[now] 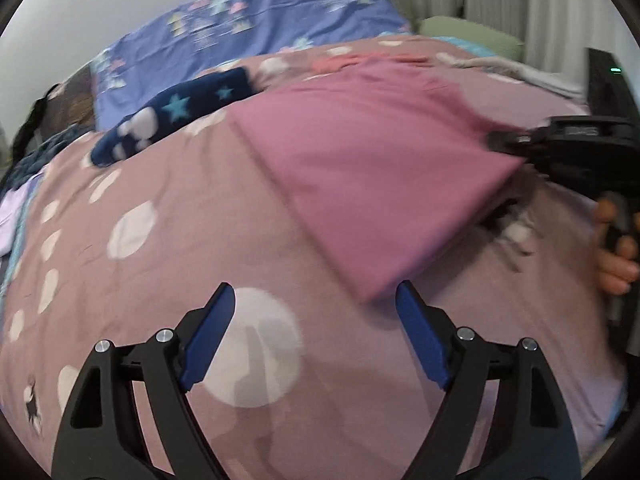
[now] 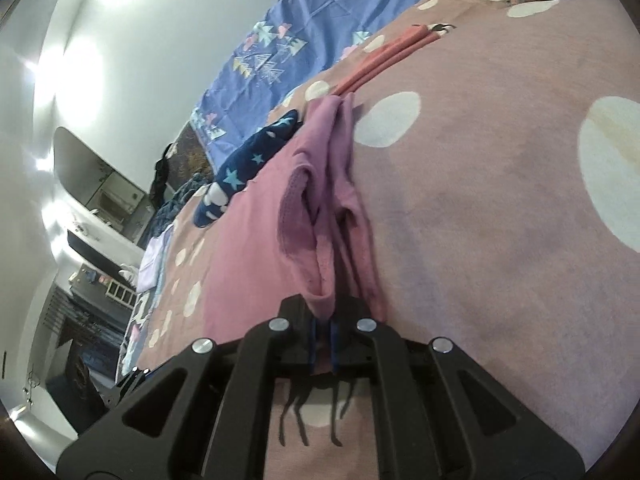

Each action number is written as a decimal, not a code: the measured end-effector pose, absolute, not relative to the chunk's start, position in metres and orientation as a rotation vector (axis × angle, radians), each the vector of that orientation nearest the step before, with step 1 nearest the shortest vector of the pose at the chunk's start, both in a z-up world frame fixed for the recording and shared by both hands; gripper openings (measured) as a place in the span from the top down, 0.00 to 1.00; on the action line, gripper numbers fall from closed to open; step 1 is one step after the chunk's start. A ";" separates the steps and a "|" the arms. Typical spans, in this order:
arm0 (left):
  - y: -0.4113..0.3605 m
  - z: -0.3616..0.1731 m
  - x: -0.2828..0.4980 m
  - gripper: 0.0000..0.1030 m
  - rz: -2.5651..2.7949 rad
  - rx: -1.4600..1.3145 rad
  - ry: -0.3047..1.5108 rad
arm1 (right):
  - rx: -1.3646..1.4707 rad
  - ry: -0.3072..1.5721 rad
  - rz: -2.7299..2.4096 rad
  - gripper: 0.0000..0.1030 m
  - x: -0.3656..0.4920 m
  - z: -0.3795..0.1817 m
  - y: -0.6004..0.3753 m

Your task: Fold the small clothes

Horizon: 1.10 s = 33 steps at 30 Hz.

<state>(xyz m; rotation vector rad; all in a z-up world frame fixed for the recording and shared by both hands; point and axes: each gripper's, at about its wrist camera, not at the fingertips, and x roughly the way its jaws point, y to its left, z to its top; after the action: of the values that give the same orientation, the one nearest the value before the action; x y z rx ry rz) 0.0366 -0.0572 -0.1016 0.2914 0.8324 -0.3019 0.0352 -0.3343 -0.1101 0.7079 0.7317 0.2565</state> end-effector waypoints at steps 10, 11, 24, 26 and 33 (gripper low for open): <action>-0.083 -0.103 0.042 0.20 -0.351 0.306 0.784 | 0.742 0.723 0.288 0.95 0.037 -0.099 -0.332; -0.087 -0.102 0.042 0.20 -0.329 0.330 0.769 | 0.735 0.717 0.288 0.96 0.037 -0.096 -0.332; -0.054 -0.103 0.038 0.30 -0.223 0.340 0.792 | 0.550 0.778 0.170 0.88 0.022 -0.093 -0.330; -0.056 -0.097 0.032 0.51 -0.296 0.306 0.823 | 0.501 0.731 0.146 0.88 0.016 -0.079 -0.329; -0.081 -0.065 0.032 0.75 -0.483 0.229 0.756 | 0.375 0.701 0.296 0.88 0.030 -0.059 -0.293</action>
<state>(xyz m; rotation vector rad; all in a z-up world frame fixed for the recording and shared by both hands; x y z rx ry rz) 0.0317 -0.0812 -0.0649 0.2294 0.7557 -0.4826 0.0300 -0.2927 -0.0594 0.3752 0.7007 0.2963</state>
